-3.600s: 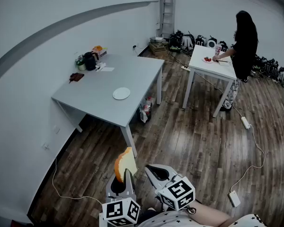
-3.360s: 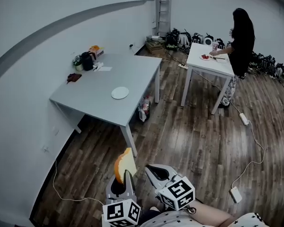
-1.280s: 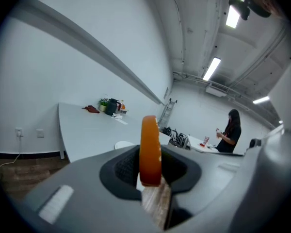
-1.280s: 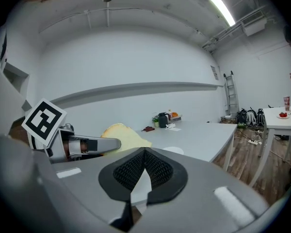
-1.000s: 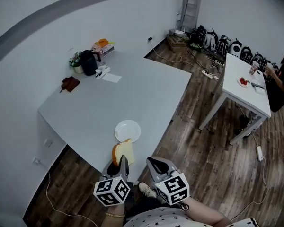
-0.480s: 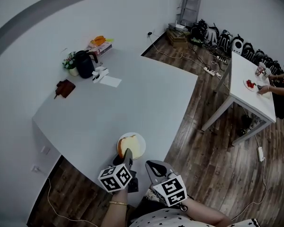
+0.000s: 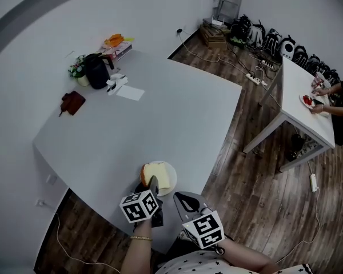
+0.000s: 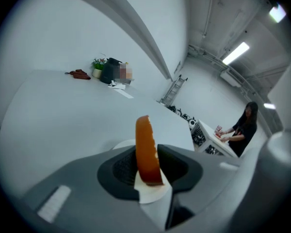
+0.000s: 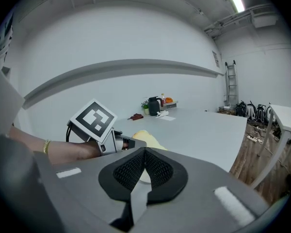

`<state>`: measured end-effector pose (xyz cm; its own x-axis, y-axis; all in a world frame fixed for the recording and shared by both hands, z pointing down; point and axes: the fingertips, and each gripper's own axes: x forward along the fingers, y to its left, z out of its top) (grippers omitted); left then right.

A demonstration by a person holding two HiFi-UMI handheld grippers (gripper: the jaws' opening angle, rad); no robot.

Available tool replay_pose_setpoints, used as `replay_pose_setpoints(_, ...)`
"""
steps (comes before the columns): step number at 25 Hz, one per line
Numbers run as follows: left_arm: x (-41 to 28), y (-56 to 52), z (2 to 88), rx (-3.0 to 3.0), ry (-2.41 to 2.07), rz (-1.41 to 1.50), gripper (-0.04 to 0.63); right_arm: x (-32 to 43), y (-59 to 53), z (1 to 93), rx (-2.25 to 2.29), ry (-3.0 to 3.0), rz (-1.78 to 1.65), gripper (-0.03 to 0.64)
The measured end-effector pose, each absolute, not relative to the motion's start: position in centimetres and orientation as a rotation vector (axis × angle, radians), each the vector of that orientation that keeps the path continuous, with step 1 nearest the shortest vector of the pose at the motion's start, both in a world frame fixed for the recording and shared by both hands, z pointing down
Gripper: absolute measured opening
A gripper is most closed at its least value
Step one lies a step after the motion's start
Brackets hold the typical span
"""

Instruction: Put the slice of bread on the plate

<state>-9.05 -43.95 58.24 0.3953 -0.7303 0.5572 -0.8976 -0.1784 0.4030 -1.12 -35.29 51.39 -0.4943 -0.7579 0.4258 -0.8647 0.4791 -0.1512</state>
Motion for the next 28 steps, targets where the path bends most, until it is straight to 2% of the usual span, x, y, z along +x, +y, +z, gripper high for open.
replay_pose_setpoints(5, -11.1, -44.3, 59.8, 1.954, -1.492, 0.500, 0.178, -1.7, -35.3, 51.4, 1.347, -2.437, 0.510, 0.000)
replay_pose_setpoints(10, -13.4, -44.1, 61.2, 1.884, -1.583, 0.559, 0.242, -2.1, -35.8, 51.3, 1.344, -2.447, 0.501, 0.000)
replay_pose_setpoints(14, -14.6, -43.2, 62.1, 1.854, -1.632, 0.637, 0.250, -2.4, -35.9, 51.3, 1.332, -2.455, 0.496, 0.000)
replay_pose_setpoints(21, -14.5, -41.8, 61.4, 1.851, -1.629, 0.577, 0.256, -2.8, -35.7, 51.2, 1.321, -2.462, 0.470, 0.000)
replay_pose_setpoints(24, -13.3, -40.9, 59.7, 1.896, -1.593, 0.519, 0.224, -2.6, -35.7, 51.1, 1.327, -2.468, 0.457, 0.000)
replay_pose_setpoints(26, -12.7, -40.1, 58.1, 1.923, -1.591, 0.473, 0.176, -2.5, -35.6, 50.8, 1.330, -2.476, 0.448, 0.000)
replay_pose_setpoints(28, -12.4, -39.1, 56.2, 1.940, -1.633, 0.428, 0.091, -2.3, -35.4, 50.4, 1.334, -2.480, 0.446, 0.000)
